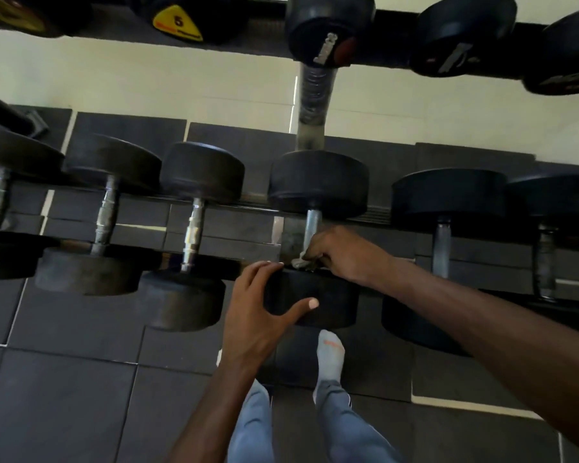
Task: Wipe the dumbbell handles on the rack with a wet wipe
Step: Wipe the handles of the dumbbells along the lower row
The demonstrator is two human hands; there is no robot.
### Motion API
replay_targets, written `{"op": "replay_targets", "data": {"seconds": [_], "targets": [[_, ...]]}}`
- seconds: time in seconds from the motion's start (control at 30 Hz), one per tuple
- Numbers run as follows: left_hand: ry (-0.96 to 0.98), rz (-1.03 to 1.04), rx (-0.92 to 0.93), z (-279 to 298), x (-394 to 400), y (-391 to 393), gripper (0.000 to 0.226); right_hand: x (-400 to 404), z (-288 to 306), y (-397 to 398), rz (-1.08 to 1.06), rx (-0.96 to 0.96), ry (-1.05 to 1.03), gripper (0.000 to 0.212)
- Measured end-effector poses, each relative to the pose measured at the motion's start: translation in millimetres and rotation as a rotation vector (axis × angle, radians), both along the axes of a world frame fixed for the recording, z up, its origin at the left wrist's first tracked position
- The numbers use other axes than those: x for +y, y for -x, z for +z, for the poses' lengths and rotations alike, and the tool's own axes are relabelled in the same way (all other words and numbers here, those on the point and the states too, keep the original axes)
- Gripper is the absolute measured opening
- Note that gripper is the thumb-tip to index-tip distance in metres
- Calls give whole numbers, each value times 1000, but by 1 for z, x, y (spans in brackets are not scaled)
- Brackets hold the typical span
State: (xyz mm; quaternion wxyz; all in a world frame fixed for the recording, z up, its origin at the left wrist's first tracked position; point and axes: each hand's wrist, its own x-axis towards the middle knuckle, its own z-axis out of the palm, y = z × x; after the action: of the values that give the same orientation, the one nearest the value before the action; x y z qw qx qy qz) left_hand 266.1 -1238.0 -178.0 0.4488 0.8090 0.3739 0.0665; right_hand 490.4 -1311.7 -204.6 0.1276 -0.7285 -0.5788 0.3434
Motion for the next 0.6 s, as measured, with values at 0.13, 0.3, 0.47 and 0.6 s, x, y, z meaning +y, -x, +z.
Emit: {"op": "replay_targets", "data": {"seconds": [0.13,0.3,0.47,0.6], "targets": [[-3,23,-13,-2,-6,-3,74,8,-5,-3,109,44,71,29],[-25,44,-10,-5,-7,-1,74,19,-1,1,158,39,94,16],[-27,19,-1,-4,-6,-2,75,22,-9,4,106,35,165,27],[-25,10,2,-3,-5,-2,76,26,-7,-1,161,43,180,34]]}}
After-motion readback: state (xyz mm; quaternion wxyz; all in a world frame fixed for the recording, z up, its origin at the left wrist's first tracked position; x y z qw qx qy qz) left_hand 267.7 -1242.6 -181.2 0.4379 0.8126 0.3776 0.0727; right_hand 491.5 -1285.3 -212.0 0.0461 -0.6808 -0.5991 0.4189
